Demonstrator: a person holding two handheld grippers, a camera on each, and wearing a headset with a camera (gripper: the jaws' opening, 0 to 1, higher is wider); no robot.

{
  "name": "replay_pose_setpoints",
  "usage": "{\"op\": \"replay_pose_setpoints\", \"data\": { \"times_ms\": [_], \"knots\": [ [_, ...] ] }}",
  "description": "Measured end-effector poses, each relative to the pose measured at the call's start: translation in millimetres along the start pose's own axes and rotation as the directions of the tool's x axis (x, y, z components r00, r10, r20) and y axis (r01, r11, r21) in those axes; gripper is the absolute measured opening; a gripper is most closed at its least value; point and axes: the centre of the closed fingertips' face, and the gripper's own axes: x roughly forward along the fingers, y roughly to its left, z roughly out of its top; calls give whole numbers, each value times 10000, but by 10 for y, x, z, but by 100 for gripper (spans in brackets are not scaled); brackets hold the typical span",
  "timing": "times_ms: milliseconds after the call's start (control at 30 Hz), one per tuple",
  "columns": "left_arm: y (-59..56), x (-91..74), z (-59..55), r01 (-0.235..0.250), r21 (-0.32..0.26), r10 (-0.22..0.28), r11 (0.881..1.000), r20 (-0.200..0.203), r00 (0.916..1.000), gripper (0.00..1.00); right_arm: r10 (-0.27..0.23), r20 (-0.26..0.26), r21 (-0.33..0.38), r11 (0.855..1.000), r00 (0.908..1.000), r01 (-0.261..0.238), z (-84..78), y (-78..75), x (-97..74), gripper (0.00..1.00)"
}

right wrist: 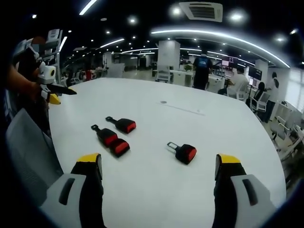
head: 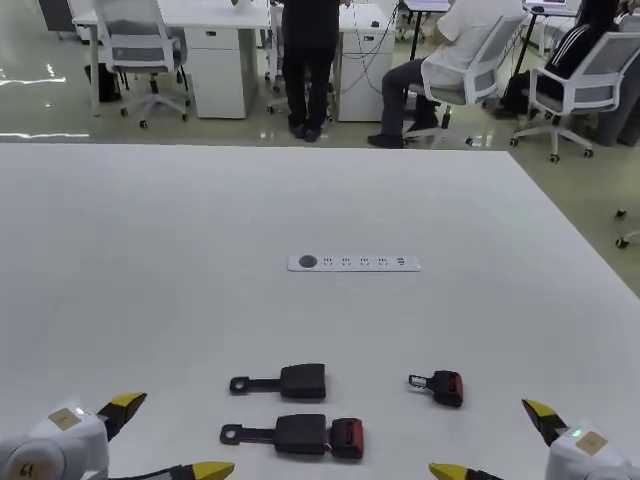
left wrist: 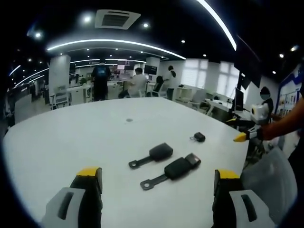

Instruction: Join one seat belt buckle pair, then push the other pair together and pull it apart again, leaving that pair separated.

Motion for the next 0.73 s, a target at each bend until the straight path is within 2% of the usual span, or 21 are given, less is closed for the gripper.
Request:
{"op": "replay_pose_setpoints", "data": {
  "times_ms": [67, 100, 200, 233, 333, 367, 467, 600, 633, 667, 733],
  "knots": [
    [58, 28, -27, 1, 57, -1, 10000, 24, 10000, 100, 11, -7, -44, 10000, 10000, -11, -7, 14, -5, 100],
    [5, 18, 10, 12, 59, -12, 10000, 39, 10000, 100, 14, -63, -77, 10000, 10000, -15, -21, 24, -9, 100],
    [-18, 27, 27, 28, 7, -28, 10000, 72, 10000, 100, 22, -96, -93, 10000, 10000, -23, -41, 44, -22, 100],
    [69, 51, -32, 38, -3, -38, 10000, 74, 10000, 100, 36, -109, -99, 9999, 9999, -37, -50, 54, -29, 100],
    [93, 67, -69, 43, -56, -43, 10000, 80, 10000, 100, 52, -105, -101, 9999, 9999, -53, -54, 68, -48, 100],
    [42, 52, -36, 33, -52, -33, 10000, 77, 10000, 100, 58, -180, -76, 10000, 9998, -59, -68, 71, -50, 100],
    [28, 44, -42, 23, -56, -23, 10000, 39, 10000, 100, 62, -170, -81, 9999, 9998, -64, -73, 94, -57, 100],
    [86, 57, -98, 44, -54, -44, 10000, 18, 10000, 100, 78, -159, -76, 9999, 9998, -79, -73, 118, -60, 100],
    [-5, 34, -38, 41, -27, -41, 10000, 1, 10000, 99, 98, -163, -26, 9999, 9998, -99, -75, 130, -61, 100],
    [-24, 28, -29, 19, 57, -18, 10000, -42, 10000, 99, 95, -181, -19, 10000, 9998, -95, -83, 128, -56, 100],
    [12, 47, -85, 29, 184, -27, 9998, -143, 9999, 98, 105, -180, -25, 9999, 9998, -106, -88, 132, -56, 100]
  ]
}}
